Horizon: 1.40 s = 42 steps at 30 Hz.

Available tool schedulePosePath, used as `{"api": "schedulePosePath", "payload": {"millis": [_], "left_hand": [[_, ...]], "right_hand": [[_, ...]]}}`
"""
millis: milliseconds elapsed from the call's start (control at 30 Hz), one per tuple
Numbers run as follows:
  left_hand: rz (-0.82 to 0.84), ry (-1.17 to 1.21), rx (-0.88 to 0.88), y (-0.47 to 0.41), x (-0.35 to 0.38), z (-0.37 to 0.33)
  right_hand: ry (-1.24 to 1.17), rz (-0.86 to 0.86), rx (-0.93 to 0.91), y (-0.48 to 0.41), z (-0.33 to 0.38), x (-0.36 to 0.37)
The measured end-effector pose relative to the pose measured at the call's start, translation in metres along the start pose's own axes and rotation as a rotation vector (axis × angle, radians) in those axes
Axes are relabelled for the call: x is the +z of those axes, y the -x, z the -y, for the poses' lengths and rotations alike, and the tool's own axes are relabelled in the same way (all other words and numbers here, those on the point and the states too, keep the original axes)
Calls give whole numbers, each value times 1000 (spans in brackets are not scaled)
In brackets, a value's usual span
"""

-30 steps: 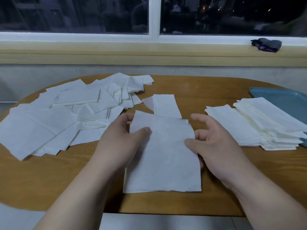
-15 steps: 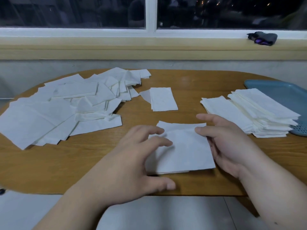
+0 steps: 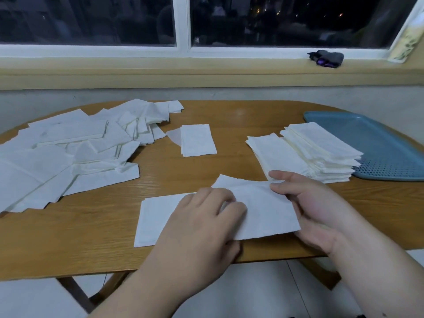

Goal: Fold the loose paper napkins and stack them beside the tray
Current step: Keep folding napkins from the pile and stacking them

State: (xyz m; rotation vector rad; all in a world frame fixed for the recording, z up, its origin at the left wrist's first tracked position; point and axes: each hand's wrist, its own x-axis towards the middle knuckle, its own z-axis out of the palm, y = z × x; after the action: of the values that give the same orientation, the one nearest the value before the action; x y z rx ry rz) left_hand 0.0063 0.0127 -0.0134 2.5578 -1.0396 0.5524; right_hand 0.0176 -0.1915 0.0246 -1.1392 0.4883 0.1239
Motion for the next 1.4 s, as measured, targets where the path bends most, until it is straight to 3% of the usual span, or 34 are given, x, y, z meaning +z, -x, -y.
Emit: {"api": "schedulePosePath", "payload": {"millis": [100, 233, 300, 467, 667, 867, 967, 1133, 1233, 1333, 1400], "left_hand": [[-36, 3, 26, -3, 6, -1], [45, -14, 22, -6, 4, -1], [69, -12, 12, -9, 3, -3], [67, 16, 21, -20, 1, -7], [36, 129, 26, -33, -4, -10], [-62, 255, -68, -35, -2, -7], [-82, 205, -90, -38, 7, -4], [55, 153, 5, -36, 15, -5], [162, 122, 62, -33, 19, -8], [228, 119, 112, -32, 22, -12], [259, 100, 149, -32, 23, -14]], "right_hand": [[189, -36, -90, 3, 1, -12], [999, -114, -399, 3, -5, -35], [1239, -160, -538, 4, -10, -44], [1323, -115, -749, 16, -7, -52], [1426, 187, -772, 29, 2, -57], [1187, 120, -664, 27, 10, -59], [1207, 38, -603, 15, 10, -62], [1535, -58, -537, 2, 3, -73], [1591, -76, -674, 7, 3, -76], [1590, 12, -775, 13, 4, -76], [1639, 147, -713, 17, 4, -75]]}}
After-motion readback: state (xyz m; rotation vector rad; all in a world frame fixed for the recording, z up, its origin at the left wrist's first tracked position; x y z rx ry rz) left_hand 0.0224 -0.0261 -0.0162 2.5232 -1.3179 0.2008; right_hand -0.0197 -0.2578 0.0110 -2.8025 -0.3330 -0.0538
